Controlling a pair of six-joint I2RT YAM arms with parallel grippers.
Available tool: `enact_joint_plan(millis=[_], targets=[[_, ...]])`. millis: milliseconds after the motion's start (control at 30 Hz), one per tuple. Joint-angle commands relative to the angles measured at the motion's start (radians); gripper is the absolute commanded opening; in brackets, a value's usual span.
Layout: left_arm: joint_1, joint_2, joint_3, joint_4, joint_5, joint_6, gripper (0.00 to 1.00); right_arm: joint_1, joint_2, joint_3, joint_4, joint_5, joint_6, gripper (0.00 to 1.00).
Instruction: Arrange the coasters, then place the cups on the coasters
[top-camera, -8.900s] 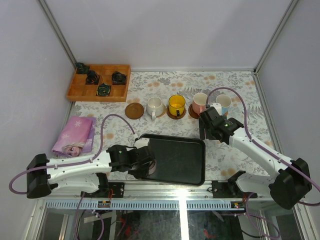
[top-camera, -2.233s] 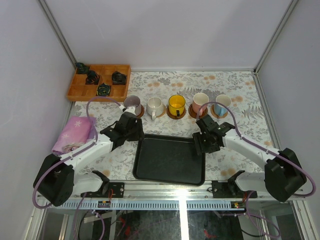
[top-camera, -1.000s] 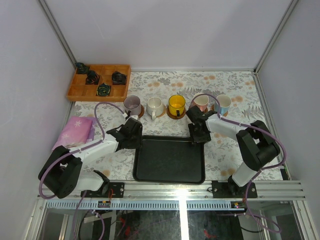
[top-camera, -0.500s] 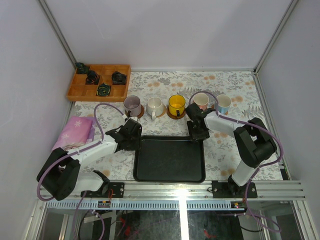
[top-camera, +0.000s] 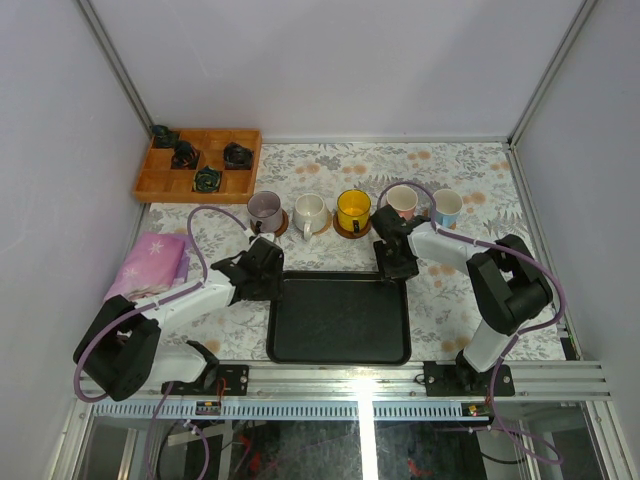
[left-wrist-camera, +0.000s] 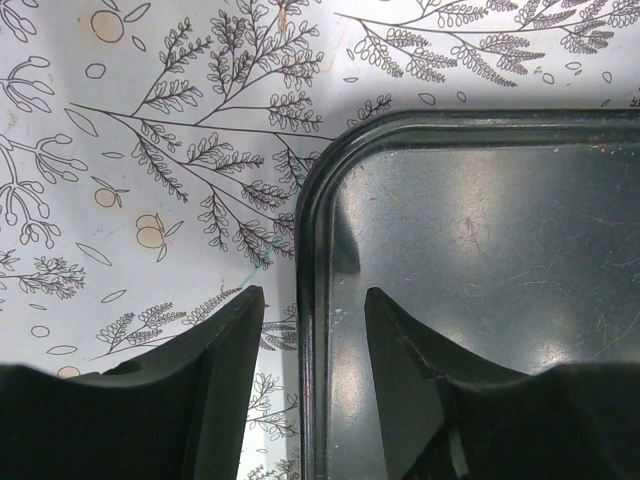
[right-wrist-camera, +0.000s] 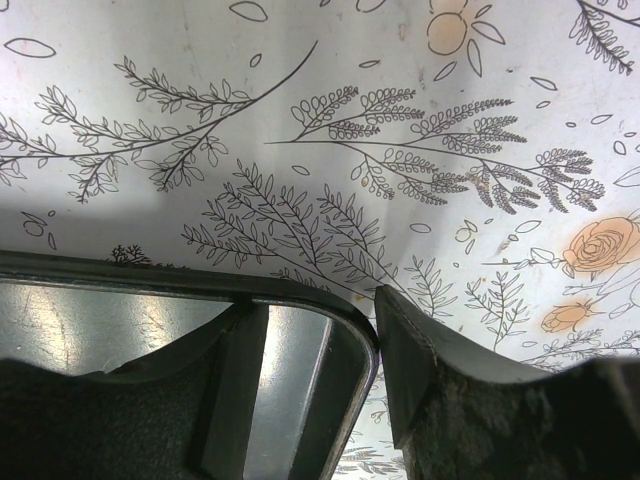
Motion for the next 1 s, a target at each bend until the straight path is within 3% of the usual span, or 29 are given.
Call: enact_joint_plan(millis=[0,400,700,867,967], targets=[[-0.004,-0.005,-0.002,0.034,-0.019,0.013,0.46,-0.018,0.033,0.010,0.069,0.105,-0.013,0.54],[-0.005,-0.043,0.021,0.018,-0.040,0.041,0.49,-0.018,-0.042,0.032,0.030,0.129,-0.018,0.59],[-0.005,-0.119,0.185,-0.075,-0.126,0.094,0.54,-0.019,-0.290,0.070,-0.145,0.202,-0.018,0.67],[-0.003,-0.107,0.321,-0.064,-0.180,0.144,0.64,-0.019,-0.362,0.139,-0.149,0.312,-0.031,0.68],[-0.003,-0.084,0.388,-0.053,-0.232,0.178,0.83,-0.029,-0.372,0.174,-0.107,0.368,-0.037,0.70]])
